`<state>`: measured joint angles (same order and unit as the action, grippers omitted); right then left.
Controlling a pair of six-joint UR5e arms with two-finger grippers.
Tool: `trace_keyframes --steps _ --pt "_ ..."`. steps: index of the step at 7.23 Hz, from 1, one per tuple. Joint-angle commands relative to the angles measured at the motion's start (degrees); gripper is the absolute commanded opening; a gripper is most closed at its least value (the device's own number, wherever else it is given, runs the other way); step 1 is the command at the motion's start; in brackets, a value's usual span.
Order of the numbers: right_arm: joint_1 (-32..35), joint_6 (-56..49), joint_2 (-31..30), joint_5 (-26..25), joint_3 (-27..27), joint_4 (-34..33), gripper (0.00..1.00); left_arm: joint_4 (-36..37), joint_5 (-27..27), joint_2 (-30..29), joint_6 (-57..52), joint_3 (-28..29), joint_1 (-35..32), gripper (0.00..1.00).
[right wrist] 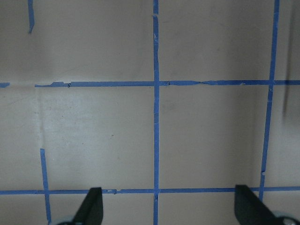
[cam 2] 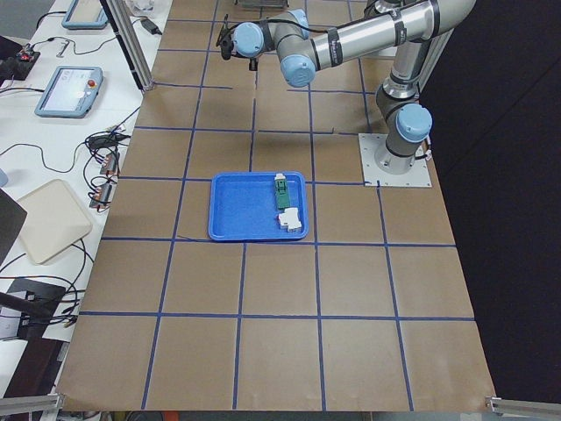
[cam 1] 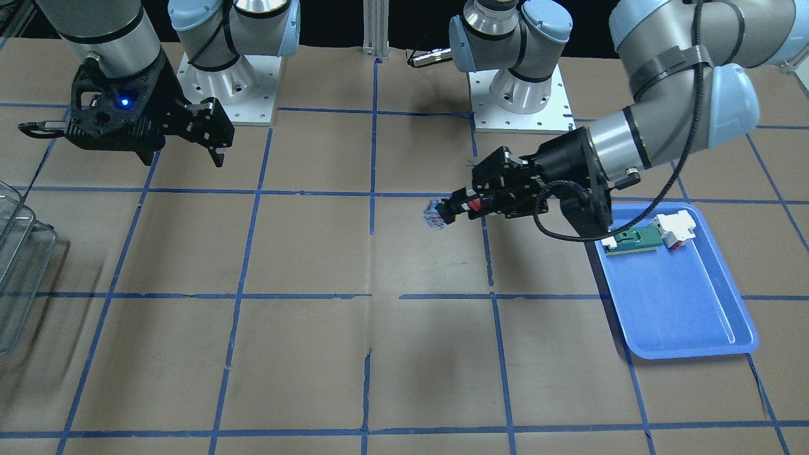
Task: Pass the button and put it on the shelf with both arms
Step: 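Lift the red push button and carry it toward the right gripper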
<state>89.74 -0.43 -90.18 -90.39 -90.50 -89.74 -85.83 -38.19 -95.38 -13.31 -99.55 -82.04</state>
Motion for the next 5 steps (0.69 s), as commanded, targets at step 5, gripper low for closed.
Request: trace_keyframes --steps 5 --pt "-4.0 -2.5 0.2 7.2 0.1 0.9 1.00 31.3 15.3 0.2 38.8 -0.8 -12.0 0.01"
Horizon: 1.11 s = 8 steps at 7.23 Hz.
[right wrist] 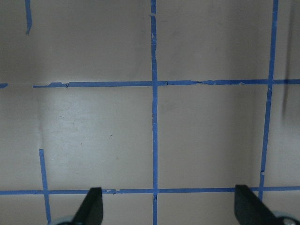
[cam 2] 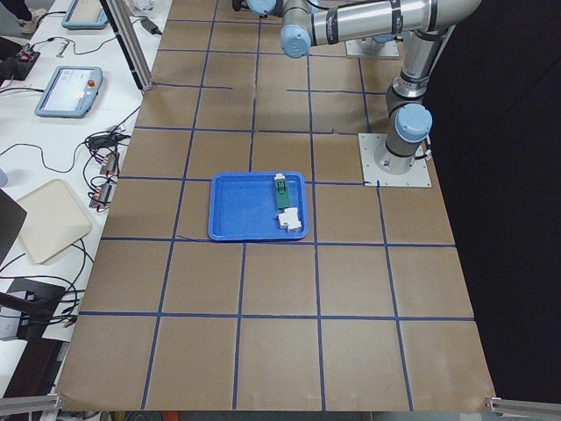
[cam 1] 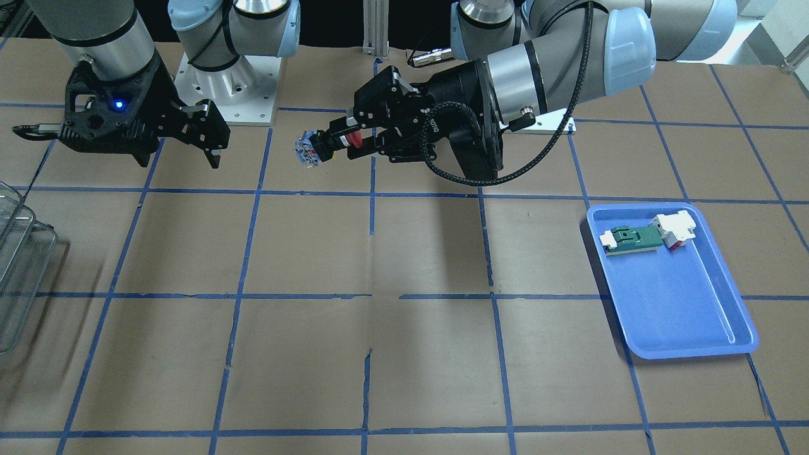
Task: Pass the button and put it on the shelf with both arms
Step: 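Lift the red push button and carry it toward the right gripper, then lower the open right gripper onto the button's blue base beside the left gripper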
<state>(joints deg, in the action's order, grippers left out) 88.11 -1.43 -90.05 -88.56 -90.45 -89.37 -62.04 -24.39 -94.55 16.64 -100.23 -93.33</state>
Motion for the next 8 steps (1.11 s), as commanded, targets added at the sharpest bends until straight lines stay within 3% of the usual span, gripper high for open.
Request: trace_keyframes --steps 1,2,3,5,8 --pt "-3.7 -6.0 -1.0 17.3 0.5 4.0 1.00 8.0 1.7 -0.6 9.8 -0.1 -1.1 0.00" --pt "-4.0 -10.3 -3.6 23.5 0.7 6.8 1.00 8.0 1.7 -0.6 9.9 -0.1 -1.3 0.00" --pt "-4.0 -24.3 -4.8 26.5 1.1 6.7 1.00 8.0 1.6 -0.5 10.2 -0.1 -1.9 0.00" --pt "-3.7 -33.7 -10.1 27.4 0.3 8.1 1.00 8.0 1.4 -0.3 10.3 -0.1 -2.0 0.00" --pt "-2.9 -62.7 -11.0 28.7 0.9 7.5 1.00 8.1 1.0 -0.2 10.3 0.0 -2.0 0.00"
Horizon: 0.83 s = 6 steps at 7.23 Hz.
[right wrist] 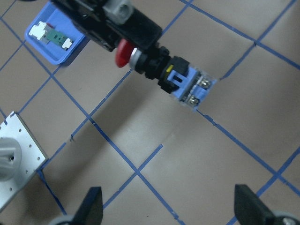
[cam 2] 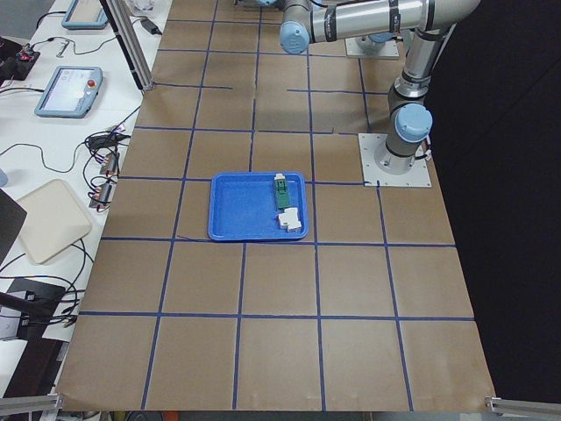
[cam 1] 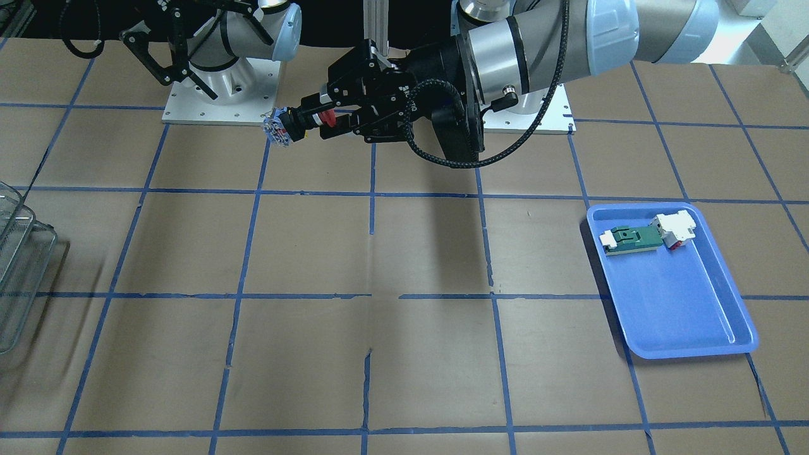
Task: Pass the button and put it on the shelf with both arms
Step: 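Lower the open right gripper onto the button's blue base beside the left gripper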
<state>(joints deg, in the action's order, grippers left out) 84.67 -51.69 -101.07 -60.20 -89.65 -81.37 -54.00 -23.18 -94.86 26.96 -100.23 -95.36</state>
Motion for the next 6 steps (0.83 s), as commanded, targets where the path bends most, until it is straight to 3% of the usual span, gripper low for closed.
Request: trace_keyframes --steps 1,3,6 --pt "0.7 -25.1 0.3 1.7 0.3 -2.0 1.00 0.0 -0.3 0.5 -0.1 0.2 0.0 0.00" --pt "0.8 -43.2 1.6 2.3 0.3 -4.6 1.00 0.1 -0.3 0.8 0.0 0.0 0.0 0.00" --pt "2.3 -43.8 2.6 1.5 5.1 -4.2 1.00 0.1 -0.4 1.1 0.3 -0.2 -0.4 0.00"
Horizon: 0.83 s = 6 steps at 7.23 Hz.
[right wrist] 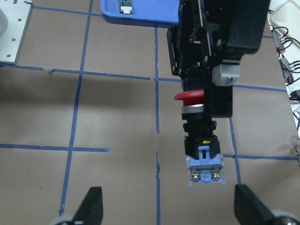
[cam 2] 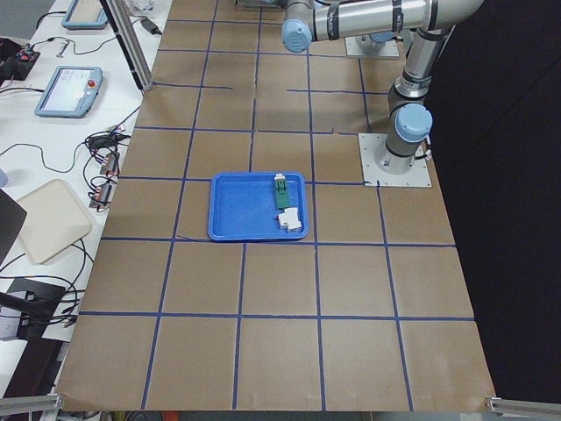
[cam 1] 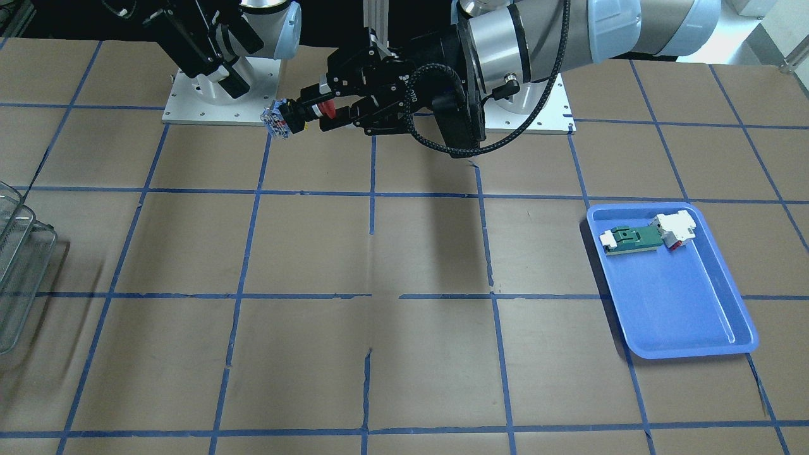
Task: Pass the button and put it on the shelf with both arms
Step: 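Lower the open right gripper onto the button's blue base beside the left gripper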
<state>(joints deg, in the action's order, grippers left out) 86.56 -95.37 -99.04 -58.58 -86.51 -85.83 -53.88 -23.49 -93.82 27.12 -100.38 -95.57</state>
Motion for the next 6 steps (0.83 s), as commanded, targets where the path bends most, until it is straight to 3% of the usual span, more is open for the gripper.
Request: trace_keyframes --steps 1,4,6 --pt "0.5 0.4 1.7 0.0 2.0 0.2 1.00 0.0 -0.2 0.7 0.6 0.1 -1.2 0.00" --pt "0.6 2.6 3.2 0.7 2.0 0.6 1.00 0.1 -0.2 1.6 2.3 0.8 -2.0 0.00" --pt "0.6 2.6 3.0 0.7 1.7 1.5 1.00 4.1 -0.2 0.8 4.5 0.1 -2.0 0.00"
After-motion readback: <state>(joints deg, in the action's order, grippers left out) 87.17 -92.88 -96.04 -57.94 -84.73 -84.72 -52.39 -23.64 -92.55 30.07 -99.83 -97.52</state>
